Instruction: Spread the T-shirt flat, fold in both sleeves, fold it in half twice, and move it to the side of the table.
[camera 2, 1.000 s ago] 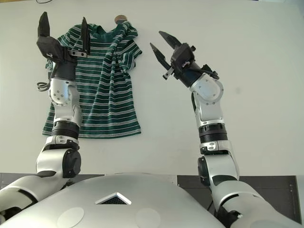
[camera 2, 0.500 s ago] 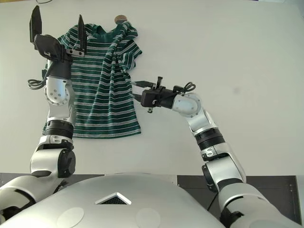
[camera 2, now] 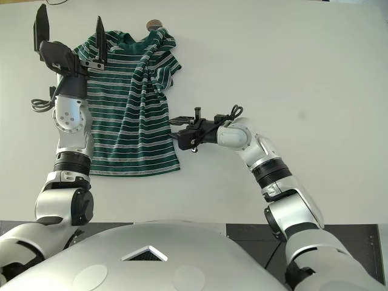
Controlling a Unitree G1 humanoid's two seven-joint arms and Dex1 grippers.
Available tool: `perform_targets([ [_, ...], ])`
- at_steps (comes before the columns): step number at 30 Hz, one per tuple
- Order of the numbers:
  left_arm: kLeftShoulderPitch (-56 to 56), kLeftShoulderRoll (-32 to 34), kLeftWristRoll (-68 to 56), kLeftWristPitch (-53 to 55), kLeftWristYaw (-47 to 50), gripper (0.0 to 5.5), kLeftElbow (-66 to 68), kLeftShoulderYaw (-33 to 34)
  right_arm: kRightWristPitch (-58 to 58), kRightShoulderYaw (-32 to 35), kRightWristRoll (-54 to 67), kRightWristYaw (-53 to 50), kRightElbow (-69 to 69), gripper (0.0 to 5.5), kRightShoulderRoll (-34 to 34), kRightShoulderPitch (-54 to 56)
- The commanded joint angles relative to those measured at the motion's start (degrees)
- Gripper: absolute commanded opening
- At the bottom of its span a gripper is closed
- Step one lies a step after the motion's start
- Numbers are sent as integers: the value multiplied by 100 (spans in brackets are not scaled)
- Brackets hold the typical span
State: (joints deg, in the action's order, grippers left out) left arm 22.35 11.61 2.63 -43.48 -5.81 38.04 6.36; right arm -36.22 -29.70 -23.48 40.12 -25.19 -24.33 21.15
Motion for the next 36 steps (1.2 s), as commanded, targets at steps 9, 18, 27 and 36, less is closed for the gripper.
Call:
perform_targets([
  [9, 309, 248, -228, 286, -268, 548, -171, -30, 1134, -9, 1326, 2182, 2300, 174, -2349, -1516],
  [18, 314, 434, -582, 582, -427, 548, -538, 140, 1369, 716, 3045, 1127, 2772, 174, -384, -758],
  [27, 445, 465, -633, 637, -525, 548, -355, 109, 625, -952, -290, 1288, 864, 174, -1100, -608],
  [36, 542, 484, -680, 696, -529, 548, -319, 135, 737, -818, 509, 1809, 1429, 174, -1804, -901],
])
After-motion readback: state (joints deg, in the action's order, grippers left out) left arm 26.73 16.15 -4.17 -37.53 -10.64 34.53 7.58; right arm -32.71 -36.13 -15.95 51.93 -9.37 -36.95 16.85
